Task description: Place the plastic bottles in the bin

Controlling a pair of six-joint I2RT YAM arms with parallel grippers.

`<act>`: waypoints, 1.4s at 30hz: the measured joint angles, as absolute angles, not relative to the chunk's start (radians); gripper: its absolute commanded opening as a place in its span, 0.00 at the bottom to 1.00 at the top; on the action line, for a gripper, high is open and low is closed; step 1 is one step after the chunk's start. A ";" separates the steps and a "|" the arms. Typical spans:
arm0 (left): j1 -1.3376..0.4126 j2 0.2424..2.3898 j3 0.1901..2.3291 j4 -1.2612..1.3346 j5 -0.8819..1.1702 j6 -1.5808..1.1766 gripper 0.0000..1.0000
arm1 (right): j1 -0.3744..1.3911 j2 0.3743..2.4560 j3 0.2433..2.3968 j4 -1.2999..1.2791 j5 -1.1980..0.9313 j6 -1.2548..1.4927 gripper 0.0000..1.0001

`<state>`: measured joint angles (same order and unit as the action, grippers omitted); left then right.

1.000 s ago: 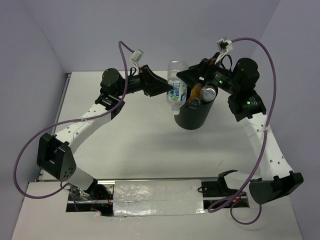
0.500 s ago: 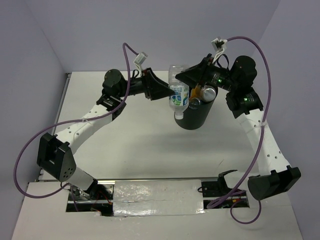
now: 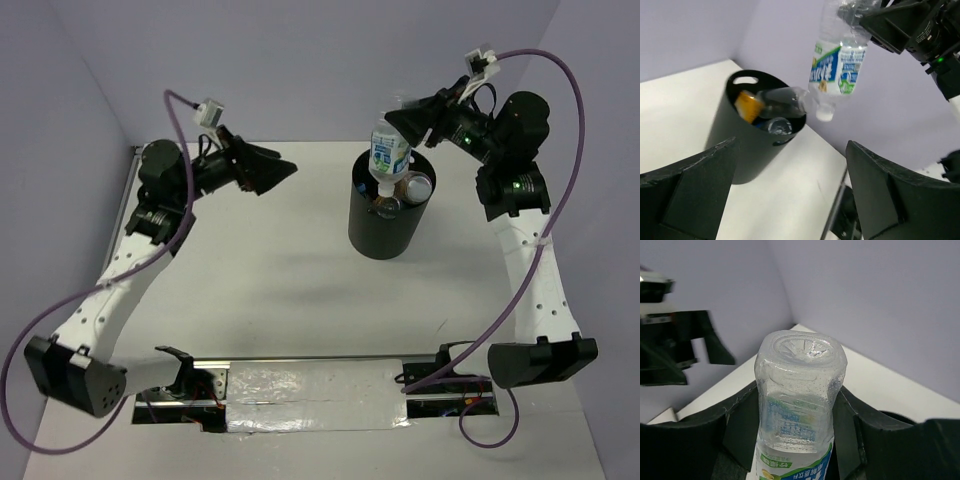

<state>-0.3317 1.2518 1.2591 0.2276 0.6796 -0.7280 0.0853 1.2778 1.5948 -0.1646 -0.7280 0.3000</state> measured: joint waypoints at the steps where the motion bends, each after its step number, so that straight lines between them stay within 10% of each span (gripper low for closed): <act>1: -0.321 1.213 1.237 0.210 0.649 -0.707 0.99 | 0.085 1.284 1.603 -0.159 -0.708 0.287 0.09; 18: -0.324 0.775 0.848 0.013 0.233 -0.393 0.99 | 0.258 1.465 1.245 0.232 -0.170 0.082 0.17; 24: -0.324 0.717 0.797 -0.002 0.188 -0.347 0.99 | 0.297 1.451 1.226 0.254 -0.126 -0.002 0.47; 29: -0.324 0.704 0.783 -0.015 0.179 -0.336 0.99 | 0.293 1.419 1.225 0.199 -0.133 0.020 0.99; 42: -0.324 0.700 0.783 -0.016 0.185 -0.317 0.99 | 0.293 1.229 1.307 -0.099 -0.155 0.057 1.00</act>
<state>-0.3237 0.6998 0.7826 -0.0162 0.1848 -0.3172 0.2928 1.2285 1.3071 -0.0990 -0.1547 0.0566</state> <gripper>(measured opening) 0.994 0.994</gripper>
